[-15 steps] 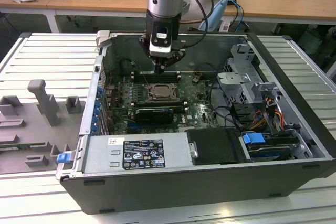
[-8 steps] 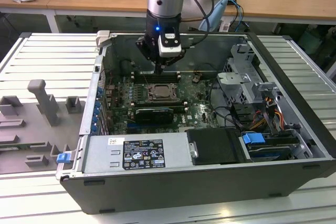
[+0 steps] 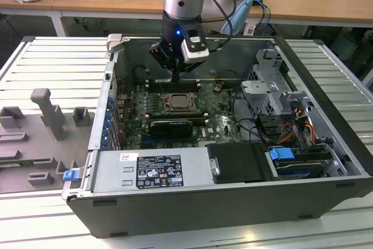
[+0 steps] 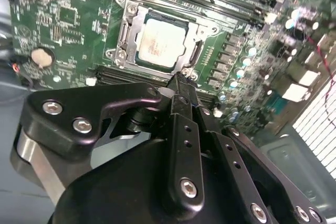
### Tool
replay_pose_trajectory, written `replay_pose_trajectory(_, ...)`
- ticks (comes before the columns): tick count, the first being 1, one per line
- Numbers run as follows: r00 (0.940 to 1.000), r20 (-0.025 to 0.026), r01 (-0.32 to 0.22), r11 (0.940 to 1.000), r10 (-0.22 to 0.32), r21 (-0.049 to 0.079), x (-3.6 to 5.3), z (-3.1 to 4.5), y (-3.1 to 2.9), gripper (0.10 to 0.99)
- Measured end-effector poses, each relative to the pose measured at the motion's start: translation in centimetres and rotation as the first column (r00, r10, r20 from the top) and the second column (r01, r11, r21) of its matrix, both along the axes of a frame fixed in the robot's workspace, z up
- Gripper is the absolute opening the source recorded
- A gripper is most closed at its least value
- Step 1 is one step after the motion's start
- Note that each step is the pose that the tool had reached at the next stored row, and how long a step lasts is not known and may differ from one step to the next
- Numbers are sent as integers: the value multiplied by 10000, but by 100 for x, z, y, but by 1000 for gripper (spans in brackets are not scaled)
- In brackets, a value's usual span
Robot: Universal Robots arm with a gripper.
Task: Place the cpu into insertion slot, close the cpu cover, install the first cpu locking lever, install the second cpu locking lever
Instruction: 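Install the first cpu locking lever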
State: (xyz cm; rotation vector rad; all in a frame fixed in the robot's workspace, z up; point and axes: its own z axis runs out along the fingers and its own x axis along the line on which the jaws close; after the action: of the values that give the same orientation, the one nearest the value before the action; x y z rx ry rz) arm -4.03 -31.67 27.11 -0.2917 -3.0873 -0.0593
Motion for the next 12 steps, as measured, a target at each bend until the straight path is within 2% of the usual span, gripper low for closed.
replay_pose_trajectory(4, 9970, 20, -771, 9970, 771, 0, 0, -3, 0, 106)
replay_pose_trajectory(6, 9967, 100, -805, 9967, 804, 61, -59, -7, -1, 106)
replay_pose_trajectory(7, 9967, 122, -806, 9967, 805, 88, -81, -8, -1, 106)
replay_pose_trajectory(12, 9966, 181, -808, 9964, 804, 247, -213, -8, -2, 106)
